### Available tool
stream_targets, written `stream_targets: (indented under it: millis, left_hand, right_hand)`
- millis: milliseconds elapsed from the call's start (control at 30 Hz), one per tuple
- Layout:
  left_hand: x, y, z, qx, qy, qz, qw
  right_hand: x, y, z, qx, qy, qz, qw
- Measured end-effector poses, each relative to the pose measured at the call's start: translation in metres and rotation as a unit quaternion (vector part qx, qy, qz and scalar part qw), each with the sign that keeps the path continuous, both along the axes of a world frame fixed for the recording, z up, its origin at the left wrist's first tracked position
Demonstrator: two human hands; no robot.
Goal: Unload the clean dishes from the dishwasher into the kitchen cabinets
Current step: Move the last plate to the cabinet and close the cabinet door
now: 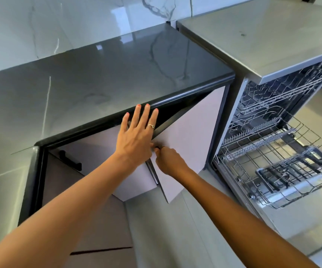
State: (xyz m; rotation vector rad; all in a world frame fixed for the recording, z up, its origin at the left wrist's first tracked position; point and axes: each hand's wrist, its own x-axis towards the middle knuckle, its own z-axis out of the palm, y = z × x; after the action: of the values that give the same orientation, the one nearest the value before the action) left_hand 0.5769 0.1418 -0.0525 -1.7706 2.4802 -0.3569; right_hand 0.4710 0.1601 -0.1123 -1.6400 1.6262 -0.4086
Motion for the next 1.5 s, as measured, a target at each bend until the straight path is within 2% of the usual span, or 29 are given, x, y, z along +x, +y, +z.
stream_targets:
  millis: [267,500,767,1100,1267,1367,1500]
  left_hand:
    - [0.016,-0.054,-0.003,0.021,-0.001,0.112,0.993]
    - [0.029,-0.068,-0.012,-0.064,0.016,0.049,0.997]
    - [0.032,-0.098,-0.030,-0.172,0.058,0.015,0.983]
    - [0.031,-0.096,-0.032,-0.160,0.055,0.028,0.985]
    - [0.025,-0.089,-0.031,-0.158,0.053,0.042,0.985]
    - [0.010,-0.079,-0.036,-0.157,0.088,0.051,0.982]
    - [-0.040,-0.048,-0.061,-0.119,0.148,0.009,0.982]
  right_hand:
    - [0.037,-0.038,0.006,0.021,-0.018,-0.037,0.999]
    - [0.056,-0.077,0.008,0.059,-0.001,-0.049,0.997]
    - [0.068,-0.103,0.003,0.038,0.023,-0.023,0.999]
    - [0.065,-0.105,-0.006,0.009,0.025,-0.003,1.000]
    - [0.036,-0.100,-0.022,0.068,0.104,0.097,0.988]
    - [-0.008,-0.083,-0.048,0.104,0.129,0.087,0.982]
    - [-0.085,-0.047,-0.085,0.195,0.104,0.055,0.974]
